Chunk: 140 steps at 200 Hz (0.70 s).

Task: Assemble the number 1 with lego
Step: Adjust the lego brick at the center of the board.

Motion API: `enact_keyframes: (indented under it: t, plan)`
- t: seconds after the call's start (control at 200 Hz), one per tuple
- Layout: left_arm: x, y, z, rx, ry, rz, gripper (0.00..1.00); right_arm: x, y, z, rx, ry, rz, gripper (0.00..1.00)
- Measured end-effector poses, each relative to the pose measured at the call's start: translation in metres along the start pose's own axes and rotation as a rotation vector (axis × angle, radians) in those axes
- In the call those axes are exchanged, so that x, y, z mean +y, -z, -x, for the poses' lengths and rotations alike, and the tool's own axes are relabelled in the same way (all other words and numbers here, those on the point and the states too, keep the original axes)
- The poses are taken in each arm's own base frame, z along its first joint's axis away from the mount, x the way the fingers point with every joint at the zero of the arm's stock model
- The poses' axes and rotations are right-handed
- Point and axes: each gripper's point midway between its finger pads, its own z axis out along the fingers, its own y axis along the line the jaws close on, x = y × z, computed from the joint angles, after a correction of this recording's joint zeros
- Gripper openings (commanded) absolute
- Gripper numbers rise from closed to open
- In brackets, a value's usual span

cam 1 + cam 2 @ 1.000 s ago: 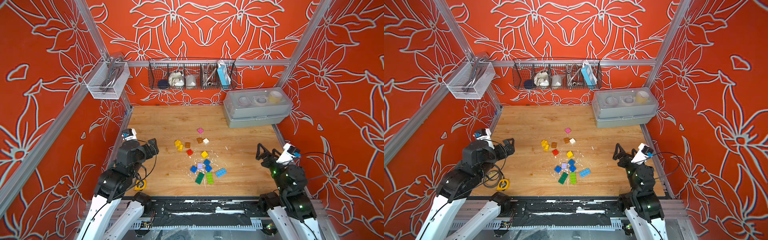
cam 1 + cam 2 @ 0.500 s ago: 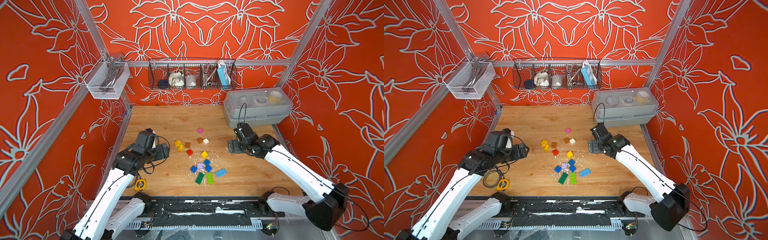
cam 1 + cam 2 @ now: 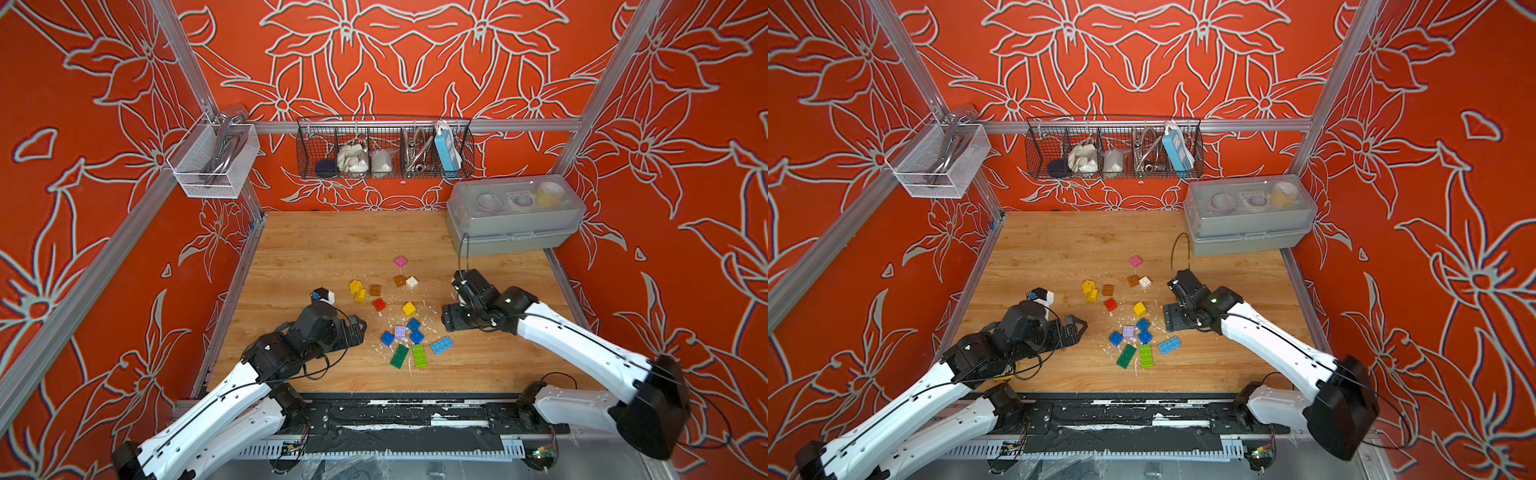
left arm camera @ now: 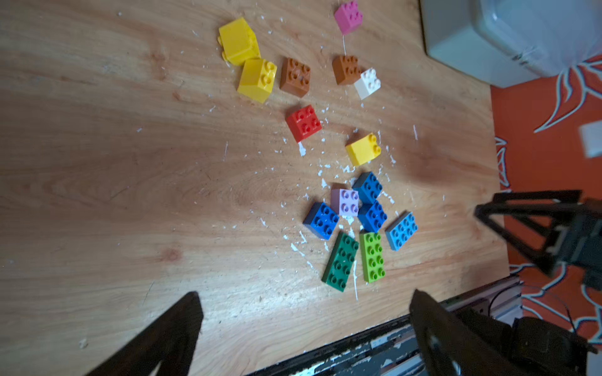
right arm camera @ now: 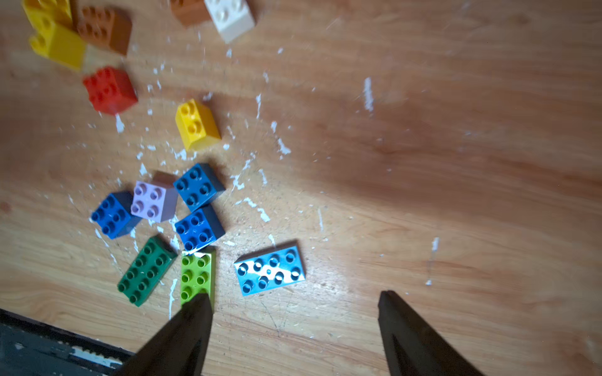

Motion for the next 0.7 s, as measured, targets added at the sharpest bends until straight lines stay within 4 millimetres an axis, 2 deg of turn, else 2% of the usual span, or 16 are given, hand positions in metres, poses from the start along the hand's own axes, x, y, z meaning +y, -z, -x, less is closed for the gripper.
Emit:
enact_keyframes:
  t: [0.18,0.27,0.425,0.701]
  plan:
    - [0.006,-0.005,0.0,-0.017,0.021,0.018,0.99,0.023,-0.034,-0.014,0.11,0.042,-0.018,0.75]
    - [0.008,-0.006,-0.001,-0.021,0.025,0.021,0.99,0.038,-0.044,-0.012,0.131,0.065,-0.027,0.69]
    - [0.006,-0.005,0.002,-0.037,0.026,0.005,0.99,0.065,-0.057,-0.016,0.156,0.116,-0.032,0.65]
    - [0.003,-0.006,0.004,-0.05,0.027,-0.007,0.99,0.073,-0.072,-0.029,0.199,0.122,-0.057,0.63]
